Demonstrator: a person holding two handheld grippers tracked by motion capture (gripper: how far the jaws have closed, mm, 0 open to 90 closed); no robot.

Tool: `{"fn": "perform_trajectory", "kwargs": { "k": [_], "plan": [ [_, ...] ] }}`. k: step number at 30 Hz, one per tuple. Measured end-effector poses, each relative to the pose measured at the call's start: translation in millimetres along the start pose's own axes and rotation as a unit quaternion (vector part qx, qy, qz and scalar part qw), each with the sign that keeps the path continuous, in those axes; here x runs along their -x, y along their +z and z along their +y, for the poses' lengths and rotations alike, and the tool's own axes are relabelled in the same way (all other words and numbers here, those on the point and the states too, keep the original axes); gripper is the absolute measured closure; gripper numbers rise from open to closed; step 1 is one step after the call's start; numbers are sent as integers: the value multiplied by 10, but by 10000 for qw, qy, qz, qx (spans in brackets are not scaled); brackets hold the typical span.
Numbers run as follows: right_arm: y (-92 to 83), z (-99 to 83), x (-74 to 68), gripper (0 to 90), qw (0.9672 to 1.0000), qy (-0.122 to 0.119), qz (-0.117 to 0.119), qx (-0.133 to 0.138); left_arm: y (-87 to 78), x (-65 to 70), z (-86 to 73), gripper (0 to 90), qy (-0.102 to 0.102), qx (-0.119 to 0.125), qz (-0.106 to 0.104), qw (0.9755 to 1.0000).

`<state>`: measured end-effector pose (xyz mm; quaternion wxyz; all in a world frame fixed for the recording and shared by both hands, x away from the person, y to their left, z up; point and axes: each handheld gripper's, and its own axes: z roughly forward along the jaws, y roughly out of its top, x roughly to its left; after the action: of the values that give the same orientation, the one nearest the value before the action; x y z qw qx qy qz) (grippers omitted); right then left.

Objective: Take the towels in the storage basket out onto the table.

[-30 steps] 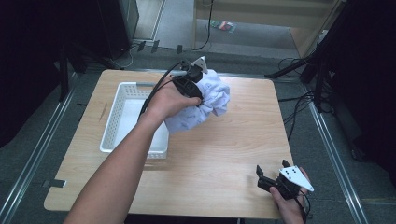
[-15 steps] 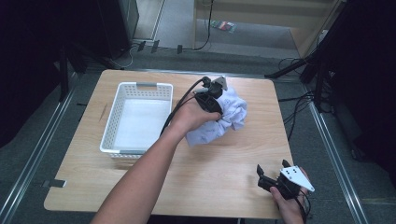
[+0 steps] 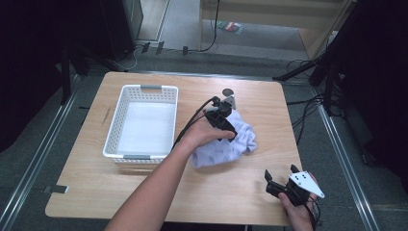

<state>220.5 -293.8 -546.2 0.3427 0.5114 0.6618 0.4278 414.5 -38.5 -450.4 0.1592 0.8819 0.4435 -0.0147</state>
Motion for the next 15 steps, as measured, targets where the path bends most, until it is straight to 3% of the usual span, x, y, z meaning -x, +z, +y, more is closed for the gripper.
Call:
{"fn": "perform_trajectory", "kwargs": {
  "k": [2, 7, 11, 15],
  "plan": [
    [1, 0, 0, 54, 10000, -1, 3, -2, -24, -24, -17, 6, -62, 9, -103, 9999],
    [2, 1, 0, 54, 10000, 16, 2, -7, -168, -95, -70, 0, -121, 263, -57, 9996],
    [3, 1, -1, 54, 10000, 4, 4, -9, -302, -178, -143, 0, -190, 417, 102, 9989],
    [4, 1, -2, 59, 10000, -1, -14, -17, -365, -288, -235, 0, -274, 424, 282, 9983]
  ]
}}
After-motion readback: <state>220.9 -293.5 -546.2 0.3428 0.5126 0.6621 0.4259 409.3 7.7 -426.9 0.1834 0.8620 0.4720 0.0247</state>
